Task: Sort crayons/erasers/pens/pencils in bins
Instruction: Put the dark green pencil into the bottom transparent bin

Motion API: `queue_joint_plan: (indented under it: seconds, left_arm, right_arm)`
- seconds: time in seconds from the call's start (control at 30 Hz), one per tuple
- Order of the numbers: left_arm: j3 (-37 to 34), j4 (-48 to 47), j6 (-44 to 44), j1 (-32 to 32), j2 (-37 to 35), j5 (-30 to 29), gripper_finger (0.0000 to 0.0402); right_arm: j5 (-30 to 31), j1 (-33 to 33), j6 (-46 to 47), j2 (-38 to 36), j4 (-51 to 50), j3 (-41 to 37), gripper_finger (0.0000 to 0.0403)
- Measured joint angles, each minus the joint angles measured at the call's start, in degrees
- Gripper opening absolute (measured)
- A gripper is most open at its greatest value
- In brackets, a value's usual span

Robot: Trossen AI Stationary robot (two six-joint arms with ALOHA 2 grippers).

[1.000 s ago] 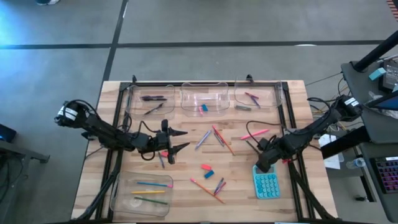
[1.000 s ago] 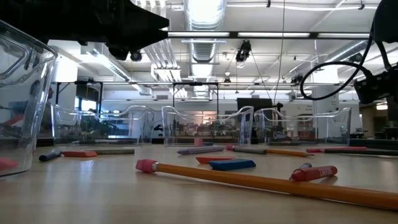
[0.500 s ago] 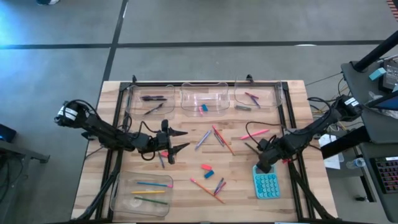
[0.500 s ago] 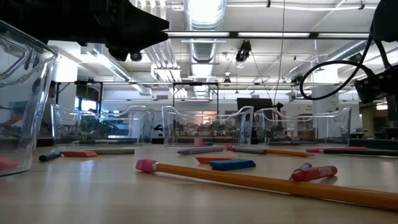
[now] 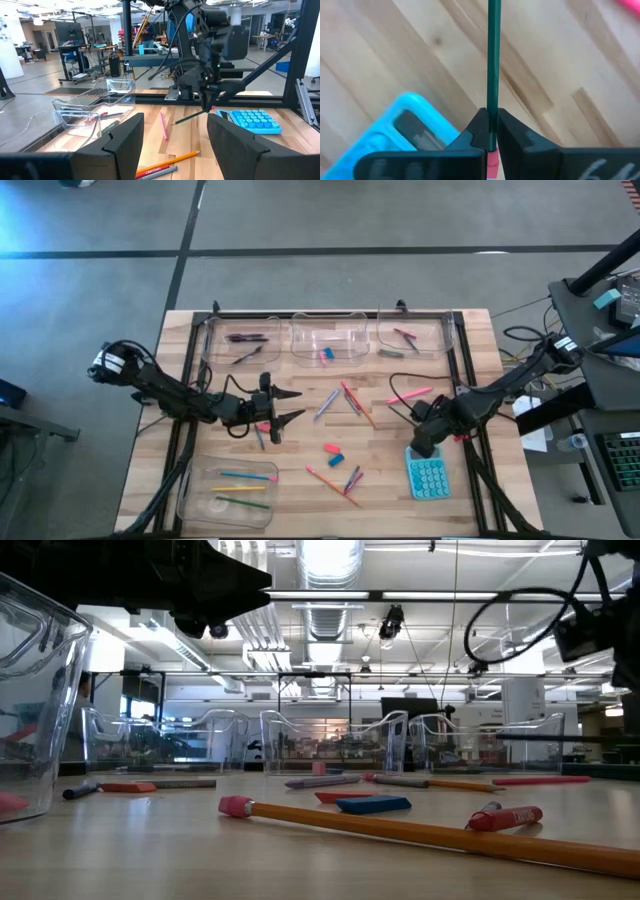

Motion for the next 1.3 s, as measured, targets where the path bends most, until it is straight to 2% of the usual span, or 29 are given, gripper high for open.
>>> queue_joint_plan:
  seconds: [0.1,0.23,0.4,0.53,0.7,0.8,0.87,1.07,1.2,1.3]
  left_arm:
    - [0.0,0.02,0.0,0.0,0.0,0.0,0.0204]
    - [0.0,0.22,0.0,0.0,0.0,0.01,0.0204]
    - [0.0,0.22,-4.1,0.0,0.0,0.0,0.0204]
    - [0.23,0.22,-8.32,0.0,0.0,0.02,0.0204]
    - [0.48,0.24,-8.88,0.0,0.0,1.47,0.0204]
    - [0.48,0.22,-9.15,0.0,0.0,2.79,0.0204]
    - [0.48,0.24,-12.72,0.0,0.0,4.33,0.0204]
    - [3.04,0.22,-16.37,-0.07,0.25,9.24,0.0204]
    - [6.06,1.84,-16.0,-0.2,3.34,15.17,0.0209]
    - [9.29,3.13,-15.76,-0.39,7.16,18.0,0.0231]
  right_arm:
    - [3.98,0.0,-1.22,0.0,0.19,1.83,0.0014]
    - [12.48,-0.01,-4.77,-0.02,4.87,3.54,0.0013]
    - [20.29,-0.15,-15.76,0.0,21.87,3.12,0.0013]
    - [24.22,-0.15,-27.77,0.02,40.97,0.73,0.0013]
    - [25.58,-0.15,-42.49,0.87,65.91,-3.38,0.0013]
    - [25.55,-0.15,-47.6,3.02,78.23,-6.16,0.0013]
    - [25.53,-0.15,-49.57,5.05,83.67,-7.36,0.0013]
    - [25.44,-0.51,-50.43,12.37,93.08,-7.77,0.0013]
    - [24.52,-1.24,-50.44,16.64,93.44,-5.41,0.0013]
    - [21.95,-1.8,-50.36,19.21,93.38,-3.48,0.0013]
